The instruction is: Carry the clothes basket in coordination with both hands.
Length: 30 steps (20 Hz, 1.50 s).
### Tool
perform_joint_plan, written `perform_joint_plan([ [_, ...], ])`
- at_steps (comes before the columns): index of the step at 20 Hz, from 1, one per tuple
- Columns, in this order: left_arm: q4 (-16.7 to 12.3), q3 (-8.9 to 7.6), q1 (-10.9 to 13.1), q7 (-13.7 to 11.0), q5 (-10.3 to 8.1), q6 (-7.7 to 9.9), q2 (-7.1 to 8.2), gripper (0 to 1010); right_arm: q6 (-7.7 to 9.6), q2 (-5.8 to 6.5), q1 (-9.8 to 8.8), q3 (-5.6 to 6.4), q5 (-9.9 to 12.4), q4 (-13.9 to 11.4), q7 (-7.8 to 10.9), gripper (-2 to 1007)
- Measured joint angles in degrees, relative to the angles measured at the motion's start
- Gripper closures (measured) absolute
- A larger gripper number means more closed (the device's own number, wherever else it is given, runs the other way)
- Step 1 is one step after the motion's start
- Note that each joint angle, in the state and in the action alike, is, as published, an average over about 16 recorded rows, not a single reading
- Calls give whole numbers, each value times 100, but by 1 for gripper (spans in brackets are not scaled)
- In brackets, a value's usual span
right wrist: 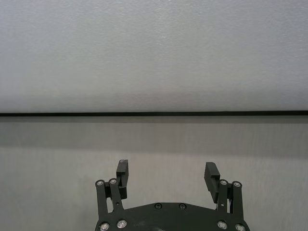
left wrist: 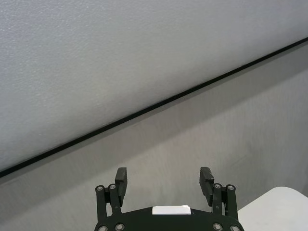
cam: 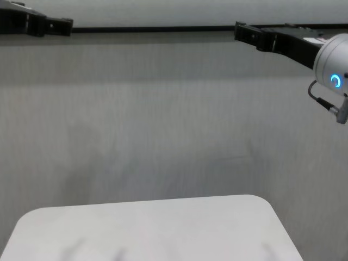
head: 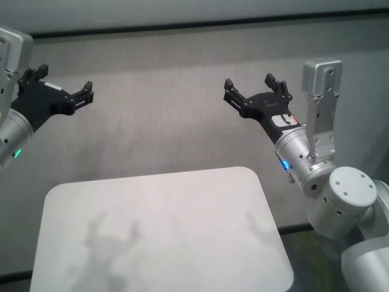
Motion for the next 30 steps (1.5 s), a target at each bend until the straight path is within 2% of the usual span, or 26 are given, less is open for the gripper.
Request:
perform_joint_plan([
  [5, 91, -5, -23, -71, -36, 48, -21, 8, 40, 7, 18, -29, 15, 70, 48, 2],
  [10, 235, -2, 7, -182, -155, 169, -82, 8, 75, 18, 13, -77, 44, 199, 76, 2],
  [21, 491, -2, 209, -346, -582, 565, -294, 8, 17, 0, -160, -112, 139, 340, 42, 2],
  [26, 506, -8, 255, -346, -666, 640, -336, 8, -20, -16, -214, -94, 157, 308, 25, 2],
  [30, 502, -9, 254, -340, -663, 639, -335, 8, -14, -16, -200, -96, 153, 309, 28, 2],
])
